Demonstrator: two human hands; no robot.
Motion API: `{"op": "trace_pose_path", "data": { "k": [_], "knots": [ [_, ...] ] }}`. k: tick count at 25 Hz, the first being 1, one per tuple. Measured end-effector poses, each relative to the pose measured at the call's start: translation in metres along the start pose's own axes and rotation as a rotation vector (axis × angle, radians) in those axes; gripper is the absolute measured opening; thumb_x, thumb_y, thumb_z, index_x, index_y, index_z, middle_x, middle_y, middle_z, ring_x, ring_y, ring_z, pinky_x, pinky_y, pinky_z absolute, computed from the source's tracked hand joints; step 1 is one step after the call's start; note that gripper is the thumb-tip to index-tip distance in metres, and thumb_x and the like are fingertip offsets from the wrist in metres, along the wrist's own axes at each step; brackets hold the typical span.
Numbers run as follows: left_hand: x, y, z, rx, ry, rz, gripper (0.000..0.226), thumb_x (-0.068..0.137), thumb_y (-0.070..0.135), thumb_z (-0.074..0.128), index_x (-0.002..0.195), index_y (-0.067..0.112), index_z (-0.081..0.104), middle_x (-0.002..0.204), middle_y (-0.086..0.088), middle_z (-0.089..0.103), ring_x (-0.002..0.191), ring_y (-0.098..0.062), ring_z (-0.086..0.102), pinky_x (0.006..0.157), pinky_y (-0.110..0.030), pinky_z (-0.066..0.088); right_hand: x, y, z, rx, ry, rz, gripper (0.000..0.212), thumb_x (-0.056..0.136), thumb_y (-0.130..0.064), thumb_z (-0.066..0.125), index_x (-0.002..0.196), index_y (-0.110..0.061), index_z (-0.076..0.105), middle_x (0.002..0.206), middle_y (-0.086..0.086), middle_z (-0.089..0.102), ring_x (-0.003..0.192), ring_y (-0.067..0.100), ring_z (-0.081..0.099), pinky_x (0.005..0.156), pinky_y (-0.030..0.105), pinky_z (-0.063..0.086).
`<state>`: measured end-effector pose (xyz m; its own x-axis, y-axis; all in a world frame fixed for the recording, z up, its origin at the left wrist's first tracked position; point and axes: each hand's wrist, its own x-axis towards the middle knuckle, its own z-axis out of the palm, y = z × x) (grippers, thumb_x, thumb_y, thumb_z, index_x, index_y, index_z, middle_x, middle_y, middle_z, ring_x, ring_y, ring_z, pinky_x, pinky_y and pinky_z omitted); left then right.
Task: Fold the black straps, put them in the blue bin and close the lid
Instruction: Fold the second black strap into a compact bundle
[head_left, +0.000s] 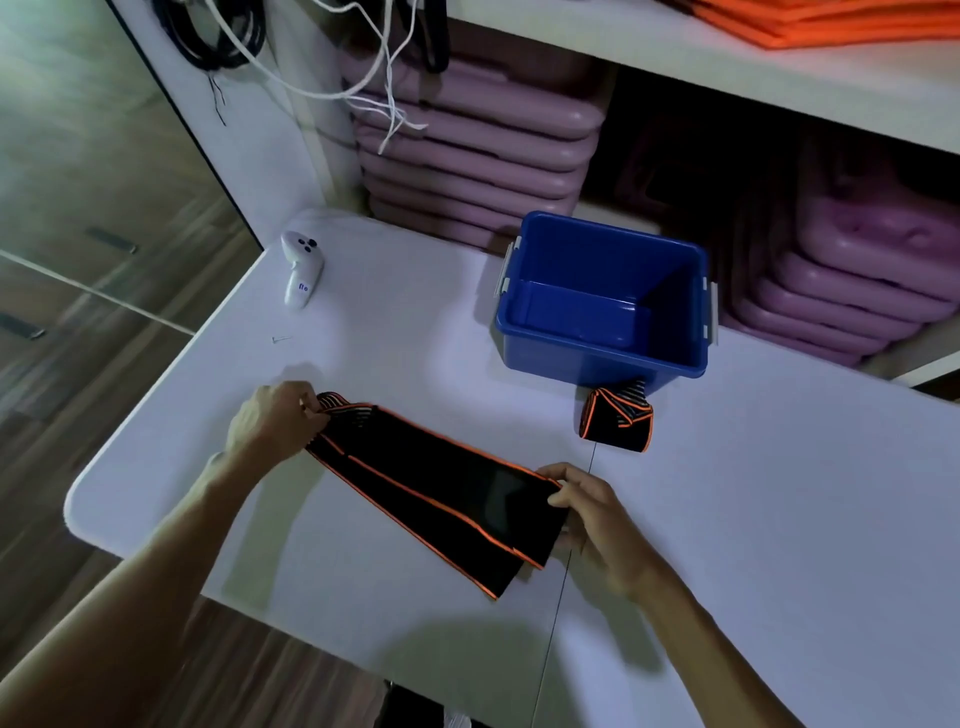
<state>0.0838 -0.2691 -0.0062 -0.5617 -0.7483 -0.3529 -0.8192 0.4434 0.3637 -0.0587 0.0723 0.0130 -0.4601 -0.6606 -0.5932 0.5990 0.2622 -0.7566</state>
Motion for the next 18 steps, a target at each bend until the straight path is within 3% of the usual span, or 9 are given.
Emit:
{"op": "trace_pose_path", "data": {
  "k": [4,7,10,12,15,18],
  "knots": [
    [0.000,-0.016,0.011,0.079,0.241,0.090,0.011,0.081,0.022,0.070,0.086,0.015,0.063,0.098,-0.010,0.052,0.096,-0.037,0.053,0.064,-0.039,0.043,0.000,0.009,0.008,-0.052,-0.073,0.085,0.020,0.092,-0.001,0.044,0.099,-0.009,0.061,0.085,0.011,0.053,0.078,0.019,0.059,0.068,0.031,0.054],
    [0.010,-0.022,0.010,0.064,0.290,0.086,0.015,0.084,0.012,0.063,0.096,0.008,0.055,0.102,-0.021,0.054,0.085,-0.043,0.056,0.062,-0.044,0.045,0.005,0.016,0.011,-0.336,-0.057,0.067,0.020,0.088,-0.011,0.051,0.101,-0.020,0.063,0.081,0.001,0.056,0.081,0.015,0.059,0.082,0.034,0.053],
    [0.021,-0.026,0.010,0.017,0.272,0.109,0.024,0.083,0.012,0.060,0.103,0.009,0.047,0.094,-0.024,0.062,0.077,-0.044,0.059,0.063,-0.047,0.049,0.010,0.021,0.015,-0.712,0.010,-0.044,0.039,0.088,-0.009,0.051,0.118,-0.032,0.058,0.069,-0.022,0.054,0.071,0.002,0.056,0.089,0.031,0.056],
    [0.023,-0.023,0.011,0.016,0.232,0.124,0.031,0.083,0.017,0.060,0.111,0.011,0.047,0.099,-0.022,0.062,0.082,-0.043,0.060,0.068,-0.048,0.051,0.011,0.026,0.020,-0.884,0.047,-0.131,0.048,0.088,-0.007,0.050,0.130,-0.031,0.052,0.088,-0.025,0.054,0.083,-0.004,0.055,0.091,0.022,0.051],
    [0.023,-0.020,0.016,0.070,0.168,0.107,0.042,0.082,0.020,0.060,0.122,0.013,0.048,0.111,-0.019,0.055,0.091,-0.043,0.059,0.075,-0.049,0.052,0.006,0.038,0.032,-1.035,0.088,-0.193,0.054,0.091,-0.030,0.056,0.142,-0.028,0.039,0.120,0.001,0.046,0.113,0.017,0.050,0.095,0.031,0.048],
    [0.033,-0.027,0.019,0.048,0.211,0.151,0.026,0.086,0.018,0.057,0.112,0.011,0.054,0.097,-0.023,0.063,0.083,-0.043,0.062,0.071,-0.046,0.052,0.000,0.051,0.045,-1.231,0.095,-0.156,0.104,0.075,-0.064,0.067,0.153,-0.021,0.014,0.130,0.003,0.036,0.120,0.022,0.035,0.098,0.035,0.044]
  ]
}}
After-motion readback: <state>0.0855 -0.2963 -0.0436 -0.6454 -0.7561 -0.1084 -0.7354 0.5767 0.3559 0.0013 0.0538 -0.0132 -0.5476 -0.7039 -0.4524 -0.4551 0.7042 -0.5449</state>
